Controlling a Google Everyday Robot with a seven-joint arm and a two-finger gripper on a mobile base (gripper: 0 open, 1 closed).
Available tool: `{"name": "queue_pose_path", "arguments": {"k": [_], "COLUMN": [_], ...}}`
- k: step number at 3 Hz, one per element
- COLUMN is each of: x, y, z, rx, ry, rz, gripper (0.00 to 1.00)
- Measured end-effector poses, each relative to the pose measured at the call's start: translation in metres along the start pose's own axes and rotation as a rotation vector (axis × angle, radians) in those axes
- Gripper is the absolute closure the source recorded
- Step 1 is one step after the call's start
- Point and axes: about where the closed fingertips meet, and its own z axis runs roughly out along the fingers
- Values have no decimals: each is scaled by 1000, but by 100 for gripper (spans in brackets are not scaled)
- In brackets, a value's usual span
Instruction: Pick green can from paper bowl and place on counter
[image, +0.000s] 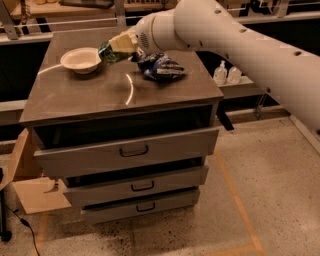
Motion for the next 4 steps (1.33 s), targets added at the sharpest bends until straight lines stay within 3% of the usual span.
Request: {"name": "queue_pose_path", "arguments": {"k": [1, 3, 4], "x": [21, 28, 39], "y": [30, 60, 73], "z": [-5, 32, 56], "rx": [-51, -156, -182], "ry": [24, -71, -128], "rz": [55, 107, 118], "gripper": [100, 100, 98]}}
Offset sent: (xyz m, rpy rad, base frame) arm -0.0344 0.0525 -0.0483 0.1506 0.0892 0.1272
